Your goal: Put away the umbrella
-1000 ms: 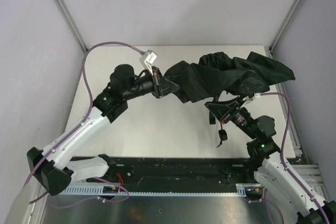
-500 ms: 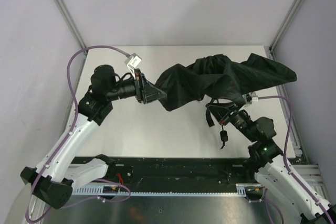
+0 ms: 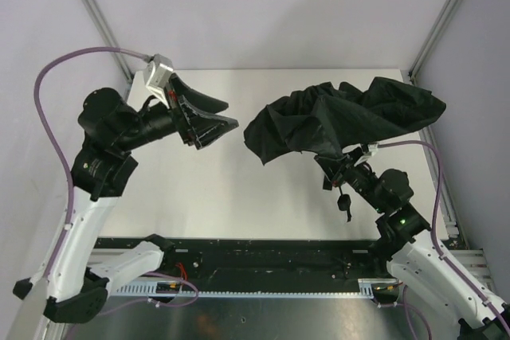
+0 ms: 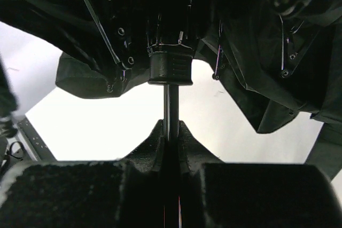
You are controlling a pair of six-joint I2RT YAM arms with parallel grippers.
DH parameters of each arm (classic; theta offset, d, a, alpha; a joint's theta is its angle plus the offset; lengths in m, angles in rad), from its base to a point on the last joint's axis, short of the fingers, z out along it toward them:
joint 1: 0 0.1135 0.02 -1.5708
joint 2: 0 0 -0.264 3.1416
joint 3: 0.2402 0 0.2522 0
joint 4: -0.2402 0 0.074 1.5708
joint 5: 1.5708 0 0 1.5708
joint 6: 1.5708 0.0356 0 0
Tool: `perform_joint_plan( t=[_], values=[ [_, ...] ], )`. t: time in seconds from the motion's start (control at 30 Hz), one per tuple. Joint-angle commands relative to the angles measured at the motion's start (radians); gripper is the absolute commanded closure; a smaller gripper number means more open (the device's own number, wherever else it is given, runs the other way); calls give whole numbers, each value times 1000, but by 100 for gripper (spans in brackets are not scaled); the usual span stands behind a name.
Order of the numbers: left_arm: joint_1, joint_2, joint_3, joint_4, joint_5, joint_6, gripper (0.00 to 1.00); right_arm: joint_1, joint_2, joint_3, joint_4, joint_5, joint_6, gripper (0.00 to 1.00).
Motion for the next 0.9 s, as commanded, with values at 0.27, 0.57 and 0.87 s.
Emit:
perform_joint_plan(
  t=[0.27, 0.57, 0.87],
  values=[
    [-509, 235, 241, -62, -663, 260, 23, 7, 2, 72, 56, 29, -34, 100],
    [-627, 412, 355, -92, -846, 393, 28, 7, -12, 73, 41, 24, -21, 100],
    [-641, 213, 86, 164, -874, 405, 86, 5, 4, 62, 53, 8, 57, 100]
  ],
)
